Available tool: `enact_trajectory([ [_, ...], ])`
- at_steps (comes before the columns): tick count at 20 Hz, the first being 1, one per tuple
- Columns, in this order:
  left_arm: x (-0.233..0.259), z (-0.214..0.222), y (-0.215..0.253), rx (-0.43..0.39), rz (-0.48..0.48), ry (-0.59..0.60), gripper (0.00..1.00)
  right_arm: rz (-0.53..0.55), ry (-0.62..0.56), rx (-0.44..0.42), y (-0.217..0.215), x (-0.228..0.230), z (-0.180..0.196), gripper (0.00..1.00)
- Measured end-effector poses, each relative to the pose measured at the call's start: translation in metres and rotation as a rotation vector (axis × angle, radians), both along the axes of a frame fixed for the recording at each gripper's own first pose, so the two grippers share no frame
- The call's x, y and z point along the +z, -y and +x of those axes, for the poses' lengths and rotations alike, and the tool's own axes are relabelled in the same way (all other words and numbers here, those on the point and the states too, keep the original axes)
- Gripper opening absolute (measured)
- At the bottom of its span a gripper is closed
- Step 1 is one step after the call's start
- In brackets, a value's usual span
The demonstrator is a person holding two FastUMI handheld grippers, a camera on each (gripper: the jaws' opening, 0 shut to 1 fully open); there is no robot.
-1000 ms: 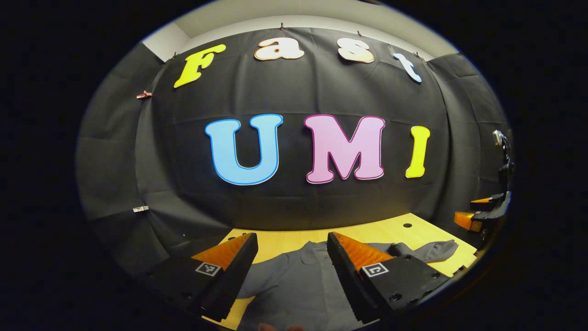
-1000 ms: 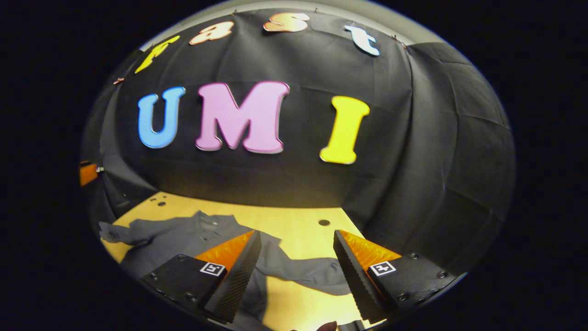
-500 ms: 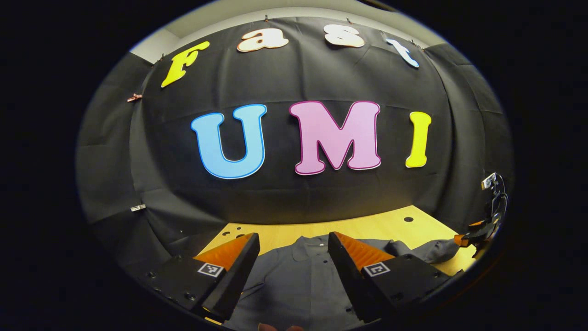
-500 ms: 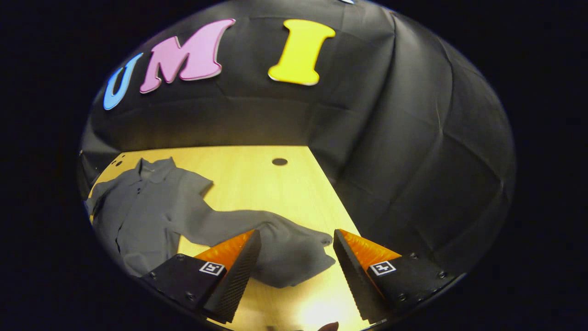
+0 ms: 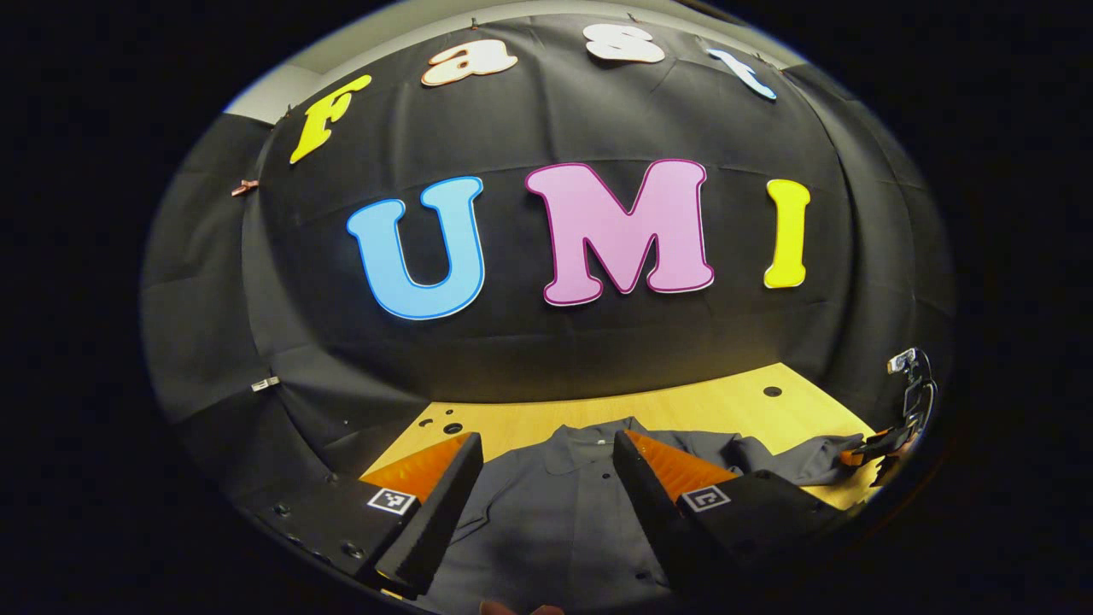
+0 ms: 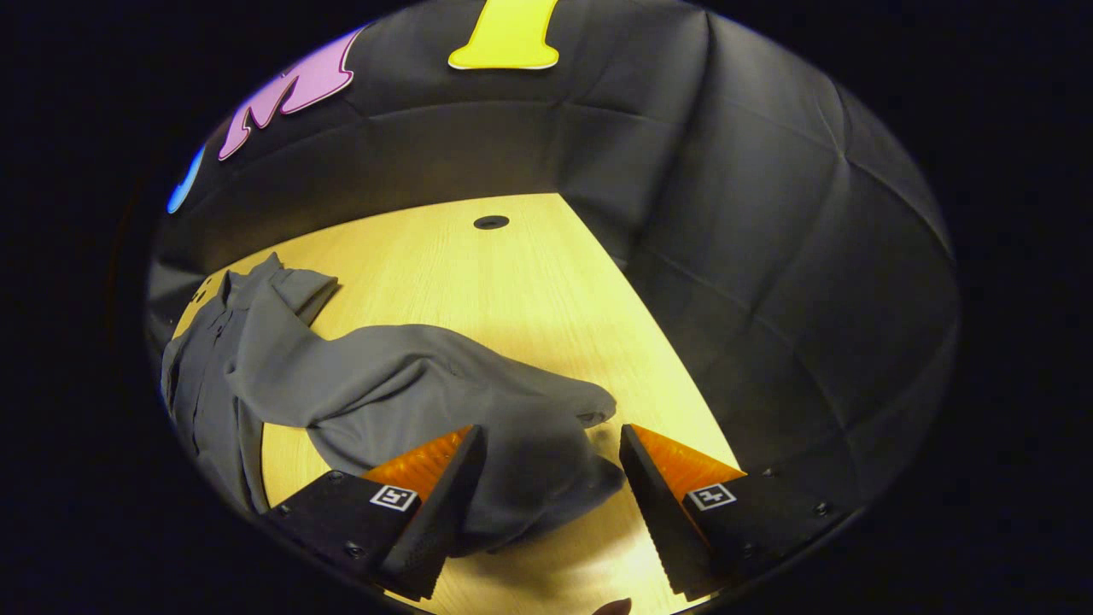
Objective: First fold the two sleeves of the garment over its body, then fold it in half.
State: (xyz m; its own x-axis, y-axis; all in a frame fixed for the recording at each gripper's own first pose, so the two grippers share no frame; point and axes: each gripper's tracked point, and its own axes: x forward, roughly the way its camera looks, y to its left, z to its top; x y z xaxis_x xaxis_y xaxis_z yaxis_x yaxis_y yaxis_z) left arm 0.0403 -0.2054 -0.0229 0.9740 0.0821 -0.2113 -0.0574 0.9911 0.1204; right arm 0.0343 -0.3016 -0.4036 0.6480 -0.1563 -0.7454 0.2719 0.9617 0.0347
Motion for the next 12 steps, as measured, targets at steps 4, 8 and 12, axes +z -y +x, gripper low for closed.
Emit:
enact_trajectory([
  [4,-0.001,0.001,0.003,0.022,0.014,-0.015,0.97,0.048,0.014,-0.011,-0.004,-0.002,0.003,0.96],
  [8,-0.001,0.002,0.002,0.04,0.021,-0.027,0.97,0.048,0.008,0.045,-0.022,-0.001,0.008,0.63],
  [12,-0.003,0.007,0.001,0.03,0.024,-0.039,0.96,0.083,0.002,0.034,-0.033,0.0,0.011,0.19],
])
